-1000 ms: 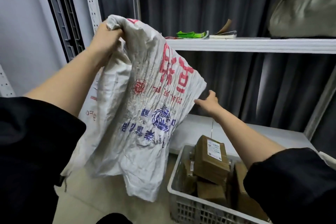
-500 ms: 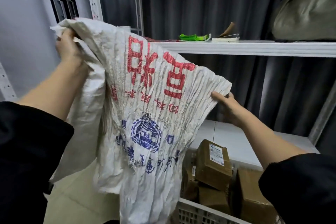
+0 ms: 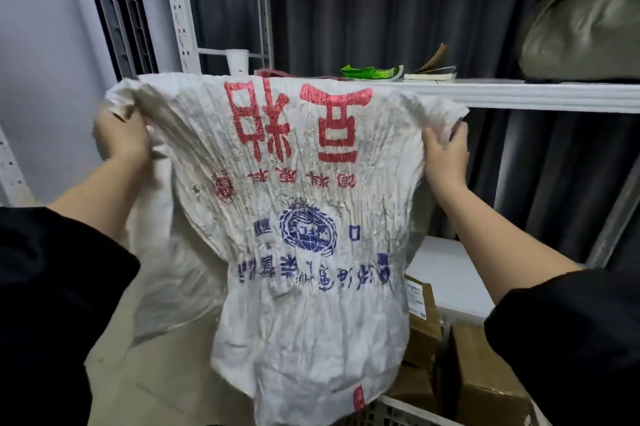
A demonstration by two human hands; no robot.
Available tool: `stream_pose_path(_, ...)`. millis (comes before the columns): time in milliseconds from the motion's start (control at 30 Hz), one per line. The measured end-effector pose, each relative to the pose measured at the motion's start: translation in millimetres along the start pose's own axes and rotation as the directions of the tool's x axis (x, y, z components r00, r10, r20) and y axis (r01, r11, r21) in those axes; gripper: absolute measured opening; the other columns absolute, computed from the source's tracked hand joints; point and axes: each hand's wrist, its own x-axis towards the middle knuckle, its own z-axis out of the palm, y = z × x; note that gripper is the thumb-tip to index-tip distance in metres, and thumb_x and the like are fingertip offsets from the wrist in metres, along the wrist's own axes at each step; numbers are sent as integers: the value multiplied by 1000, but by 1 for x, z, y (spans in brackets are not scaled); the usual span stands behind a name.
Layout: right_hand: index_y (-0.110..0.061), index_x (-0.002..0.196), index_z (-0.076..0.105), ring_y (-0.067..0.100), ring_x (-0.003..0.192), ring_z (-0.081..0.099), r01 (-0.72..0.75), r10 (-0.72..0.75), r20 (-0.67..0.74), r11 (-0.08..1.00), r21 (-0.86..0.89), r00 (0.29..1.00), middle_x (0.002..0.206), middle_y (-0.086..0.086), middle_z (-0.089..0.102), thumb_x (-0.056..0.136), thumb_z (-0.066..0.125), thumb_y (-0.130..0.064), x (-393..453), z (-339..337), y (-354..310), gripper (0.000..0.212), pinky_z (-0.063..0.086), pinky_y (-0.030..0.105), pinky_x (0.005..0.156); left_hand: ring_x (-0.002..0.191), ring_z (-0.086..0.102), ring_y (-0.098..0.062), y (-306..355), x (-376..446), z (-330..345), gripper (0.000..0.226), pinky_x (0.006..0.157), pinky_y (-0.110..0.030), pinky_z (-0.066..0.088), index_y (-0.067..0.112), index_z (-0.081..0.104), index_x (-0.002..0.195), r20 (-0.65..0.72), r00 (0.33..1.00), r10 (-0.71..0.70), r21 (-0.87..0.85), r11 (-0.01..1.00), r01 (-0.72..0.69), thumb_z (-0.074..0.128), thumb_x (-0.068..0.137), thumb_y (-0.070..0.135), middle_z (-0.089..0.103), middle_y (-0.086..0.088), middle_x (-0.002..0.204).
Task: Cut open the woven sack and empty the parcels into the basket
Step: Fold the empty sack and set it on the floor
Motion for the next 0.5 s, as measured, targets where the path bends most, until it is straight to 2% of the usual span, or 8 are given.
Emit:
stream_pose_path(33,-9,124,40,36,108,58,56,-55,8,987,-153,998,121,12,62,94,50,-37,-1,0,-3,42,47,42,88,110,58,-36,-3,-3,2,34,90,-40,45,4,58,112,7,1000,1,74,997,-2,45,93,28,62,-20,119)
stream_pose_path(100,-6,123,35,45,100,59,162,-148,66,880,-447,987,113,22,63,97,44,-41,-4,0,-10,44,46,46,79,112,56,-40,-2,-9,1,36,93,-43,43,5,57,116,49,999,15,192,981,-24,41,95,30,59,-21,122)
stream_pose_path(200,-2,127,33,49,96,59,201,-210,56,776,-598,976,108,28,64,98,40,-36,-5,2,-23,46,43,46,74,109,55,-43,10,-17,1,36,91,-47,43,8,53,117,81,990,112,294,947,-131,36,95,31,59,-23,120)
stream_pose_path(300,2,134,28,47,98,59,169,-211,11,753,-636,978,109,25,64,97,41,-24,-3,13,-36,46,43,45,75,108,55,-44,31,-32,3,36,88,-47,43,8,46,121,116,965,237,332,906,-262,38,94,30,59,-24,118)
stream_pose_path(400,2,135,25,45,102,58,122,-157,-8,800,-587,988,112,22,63,95,40,-15,-3,26,-47,46,42,44,77,108,54,-46,59,-52,9,43,84,-48,43,8,39,129,226,916,331,346,852,-394,39,95,33,58,-27,117)
stream_pose_path(500,-2,130,28,41,102,59,70,-89,-19,880,-470,996,112,18,64,96,38,-15,-7,42,-60,38,39,39,74,107,54,-46,76,-68,16,42,83,-46,43,9,43,126,355,838,414,322,788,-526,39,93,34,58,-25,118)
